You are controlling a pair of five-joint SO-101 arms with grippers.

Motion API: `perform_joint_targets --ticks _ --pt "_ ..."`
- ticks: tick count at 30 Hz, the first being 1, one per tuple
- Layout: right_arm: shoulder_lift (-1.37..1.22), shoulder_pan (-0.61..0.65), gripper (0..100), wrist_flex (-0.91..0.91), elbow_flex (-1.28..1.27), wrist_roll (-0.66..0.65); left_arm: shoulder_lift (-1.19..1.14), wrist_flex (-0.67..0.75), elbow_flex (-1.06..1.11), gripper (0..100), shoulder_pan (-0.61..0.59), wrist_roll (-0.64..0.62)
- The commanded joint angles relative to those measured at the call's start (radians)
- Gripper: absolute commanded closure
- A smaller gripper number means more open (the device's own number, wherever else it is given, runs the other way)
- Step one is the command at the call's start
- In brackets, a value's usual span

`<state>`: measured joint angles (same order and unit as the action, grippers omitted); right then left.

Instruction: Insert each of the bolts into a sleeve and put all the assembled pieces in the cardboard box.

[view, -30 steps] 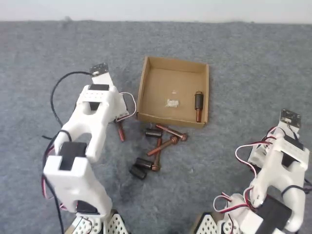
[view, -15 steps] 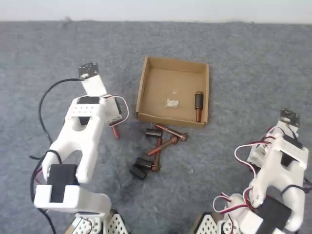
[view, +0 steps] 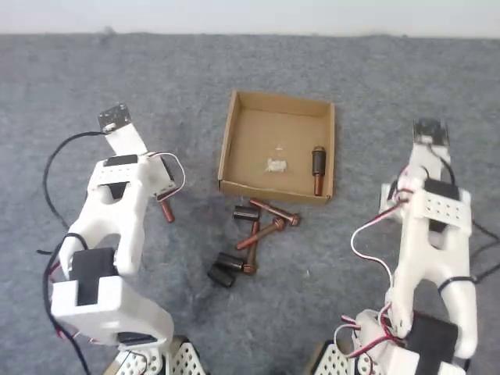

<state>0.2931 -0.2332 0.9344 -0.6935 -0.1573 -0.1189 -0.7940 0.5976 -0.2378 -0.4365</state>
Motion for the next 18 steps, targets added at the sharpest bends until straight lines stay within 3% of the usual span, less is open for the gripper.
perform_joint_targets --ticks 1,9,12,18 --pt "0.048 0.053 99.1 -0.004 0.129 -0.014 0.009 0.026 -0.059 99 -0.014 0.014" --pt "0.047 0.208 99.1 -0.022 0.222 -0.008 0.008 0.026 -0.058 99 -0.012 0.084" --pt "0.047 0.265 99.1 -0.125 0.203 -0.009 0.009 0.026 -0.058 99 -0.012 0.097" --pt "0.047 0.314 99.1 -0.509 0.11 -0.011 0.009 0.026 -0.058 99 -0.012 0.1"
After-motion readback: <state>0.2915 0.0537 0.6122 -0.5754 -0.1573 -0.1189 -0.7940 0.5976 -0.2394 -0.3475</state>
